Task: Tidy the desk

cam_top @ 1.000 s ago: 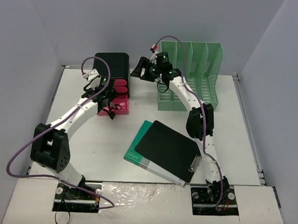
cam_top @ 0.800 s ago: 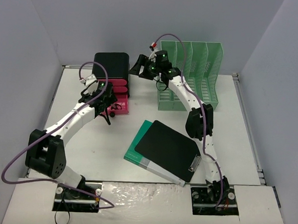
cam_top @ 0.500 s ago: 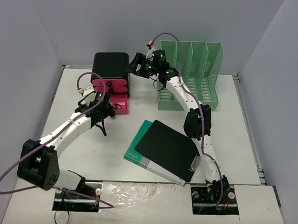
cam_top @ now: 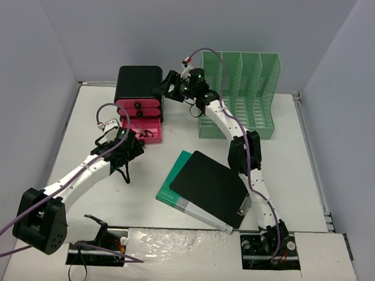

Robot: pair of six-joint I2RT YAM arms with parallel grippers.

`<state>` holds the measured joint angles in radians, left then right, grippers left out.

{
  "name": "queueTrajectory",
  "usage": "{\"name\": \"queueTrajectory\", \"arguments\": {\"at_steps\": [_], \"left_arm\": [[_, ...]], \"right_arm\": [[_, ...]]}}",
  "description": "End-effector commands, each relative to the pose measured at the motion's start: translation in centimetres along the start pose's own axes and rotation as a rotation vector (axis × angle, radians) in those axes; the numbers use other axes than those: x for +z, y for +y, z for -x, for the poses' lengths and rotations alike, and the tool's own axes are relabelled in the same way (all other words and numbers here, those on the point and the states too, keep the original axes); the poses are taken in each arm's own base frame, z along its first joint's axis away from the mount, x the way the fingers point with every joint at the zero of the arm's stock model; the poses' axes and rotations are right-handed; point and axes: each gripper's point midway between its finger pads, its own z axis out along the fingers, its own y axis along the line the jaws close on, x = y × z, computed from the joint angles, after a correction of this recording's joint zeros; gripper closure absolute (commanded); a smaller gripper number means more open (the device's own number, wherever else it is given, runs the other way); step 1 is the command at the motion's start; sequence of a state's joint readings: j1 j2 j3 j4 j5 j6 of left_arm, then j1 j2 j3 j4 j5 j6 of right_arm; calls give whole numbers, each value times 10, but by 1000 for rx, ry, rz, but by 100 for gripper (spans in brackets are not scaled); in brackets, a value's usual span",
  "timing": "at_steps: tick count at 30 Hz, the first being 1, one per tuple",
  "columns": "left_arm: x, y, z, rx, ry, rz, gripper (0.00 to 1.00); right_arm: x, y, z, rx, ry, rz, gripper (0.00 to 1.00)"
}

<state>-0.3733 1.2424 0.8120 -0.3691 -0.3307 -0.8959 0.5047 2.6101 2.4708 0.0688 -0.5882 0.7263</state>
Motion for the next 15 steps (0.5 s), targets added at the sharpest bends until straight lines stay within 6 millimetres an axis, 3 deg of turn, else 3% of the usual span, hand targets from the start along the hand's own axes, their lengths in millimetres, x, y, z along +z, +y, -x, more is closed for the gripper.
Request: {"name": "queueTrajectory", "arguments": {"at_steps": [1,10,15], "left_arm": [[2,-30,9,-44,-37,-128,26],[35,-47,-8,-58,-16,-180,27],[47,-62,-1,-38,-49,-213,27]], "right_arm": [[-1,42,19,-57,-67,128,23],[4,35,11,-54,-49,137,25],[6,27,0,-40,-19,133,25]]}}
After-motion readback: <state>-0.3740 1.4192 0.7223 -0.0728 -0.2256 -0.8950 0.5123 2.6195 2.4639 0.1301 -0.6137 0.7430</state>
